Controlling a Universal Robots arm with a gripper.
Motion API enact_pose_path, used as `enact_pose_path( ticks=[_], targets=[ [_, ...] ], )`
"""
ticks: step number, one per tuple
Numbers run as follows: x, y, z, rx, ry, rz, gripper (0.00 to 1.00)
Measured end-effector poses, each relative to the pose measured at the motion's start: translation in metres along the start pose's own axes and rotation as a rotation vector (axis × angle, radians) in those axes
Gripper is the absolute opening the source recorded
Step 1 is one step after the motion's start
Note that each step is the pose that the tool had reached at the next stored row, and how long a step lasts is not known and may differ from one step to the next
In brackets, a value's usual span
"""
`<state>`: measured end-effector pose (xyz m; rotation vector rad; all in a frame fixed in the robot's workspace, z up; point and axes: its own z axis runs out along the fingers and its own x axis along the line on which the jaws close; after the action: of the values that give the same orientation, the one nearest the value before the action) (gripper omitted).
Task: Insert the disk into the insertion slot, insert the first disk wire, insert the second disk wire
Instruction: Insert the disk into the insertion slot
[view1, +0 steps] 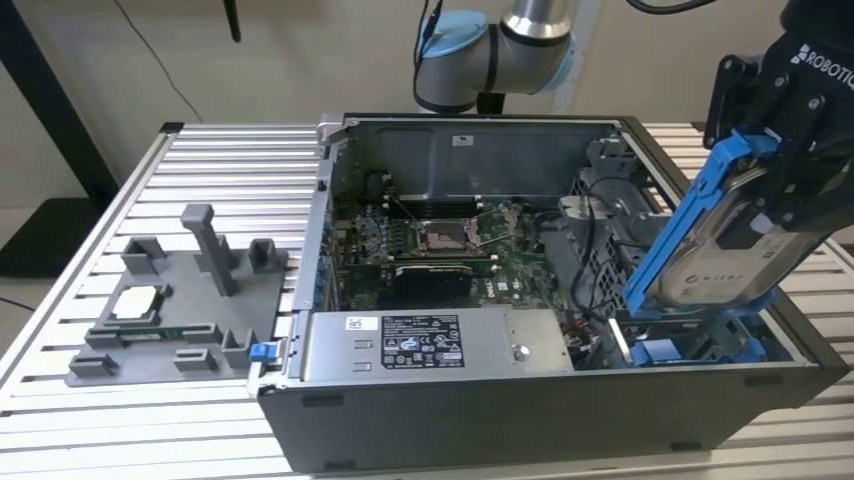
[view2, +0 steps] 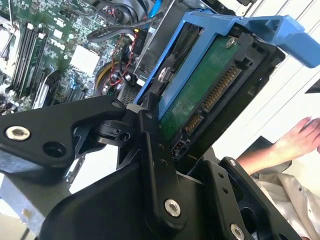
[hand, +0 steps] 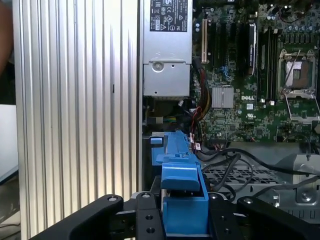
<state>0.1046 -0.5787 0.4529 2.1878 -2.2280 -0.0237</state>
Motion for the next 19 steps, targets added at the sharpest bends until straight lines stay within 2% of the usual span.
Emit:
enact_pose_path(
  ticks=[19],
  targets=[
    [0.0021, -0.0014, 0.0152, 0.0005, 0.0003, 0.000, 0.00]
  ],
)
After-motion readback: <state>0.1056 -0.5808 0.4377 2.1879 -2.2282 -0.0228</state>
